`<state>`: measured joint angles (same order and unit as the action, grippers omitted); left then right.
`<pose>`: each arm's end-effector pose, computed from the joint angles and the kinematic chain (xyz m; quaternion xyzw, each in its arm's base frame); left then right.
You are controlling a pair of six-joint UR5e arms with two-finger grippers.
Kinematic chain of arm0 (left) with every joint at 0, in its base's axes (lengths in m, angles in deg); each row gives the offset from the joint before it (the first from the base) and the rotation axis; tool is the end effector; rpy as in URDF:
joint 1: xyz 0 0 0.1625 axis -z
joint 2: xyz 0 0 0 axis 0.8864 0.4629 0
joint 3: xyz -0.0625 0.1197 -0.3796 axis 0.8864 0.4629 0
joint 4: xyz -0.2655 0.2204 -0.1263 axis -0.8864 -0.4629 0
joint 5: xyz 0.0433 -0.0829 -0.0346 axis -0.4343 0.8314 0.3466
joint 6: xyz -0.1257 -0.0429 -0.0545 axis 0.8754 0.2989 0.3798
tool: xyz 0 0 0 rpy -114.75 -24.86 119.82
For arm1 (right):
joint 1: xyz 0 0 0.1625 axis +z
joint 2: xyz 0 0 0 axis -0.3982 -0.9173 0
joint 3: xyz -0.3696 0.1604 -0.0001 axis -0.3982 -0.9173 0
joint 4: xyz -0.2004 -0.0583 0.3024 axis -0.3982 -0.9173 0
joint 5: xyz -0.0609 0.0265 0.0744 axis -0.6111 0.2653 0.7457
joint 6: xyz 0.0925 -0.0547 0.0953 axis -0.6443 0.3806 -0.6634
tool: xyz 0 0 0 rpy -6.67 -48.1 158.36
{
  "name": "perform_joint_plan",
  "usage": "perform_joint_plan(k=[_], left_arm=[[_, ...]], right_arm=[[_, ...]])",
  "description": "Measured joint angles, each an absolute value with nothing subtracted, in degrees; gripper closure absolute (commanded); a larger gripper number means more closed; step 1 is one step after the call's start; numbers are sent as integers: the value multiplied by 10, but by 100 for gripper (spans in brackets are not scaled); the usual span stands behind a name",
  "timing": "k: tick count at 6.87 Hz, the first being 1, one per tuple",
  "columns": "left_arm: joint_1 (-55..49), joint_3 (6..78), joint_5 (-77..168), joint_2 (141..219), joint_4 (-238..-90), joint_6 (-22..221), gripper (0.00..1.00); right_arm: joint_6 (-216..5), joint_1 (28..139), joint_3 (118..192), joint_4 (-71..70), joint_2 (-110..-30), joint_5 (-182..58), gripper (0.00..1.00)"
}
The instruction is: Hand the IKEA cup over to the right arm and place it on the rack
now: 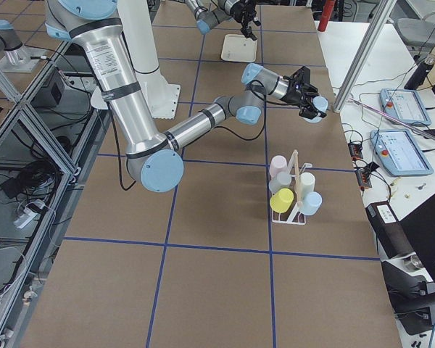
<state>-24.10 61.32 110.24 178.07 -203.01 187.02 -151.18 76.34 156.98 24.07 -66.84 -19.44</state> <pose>0.3124 -0.4285 0.2081 0.1968 0.7555 -0.2881 0.5545 -0.2202 -0.6113 0.3335 0.4808 -0.2900 0.2931 0.7738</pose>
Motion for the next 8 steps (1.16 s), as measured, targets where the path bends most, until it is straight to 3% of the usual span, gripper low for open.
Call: perform_joint_plan(k=[3, 8], left_arm=[[-201, 656, 1160, 1734, -1925, 1725, 0], [-187, 676, 1173, 1682, -1911, 1658, 0]], right_arm=[[-1425, 775, 1545, 231, -692, -199, 100], [-1403, 774, 1469, 270, -693, -195, 100]])
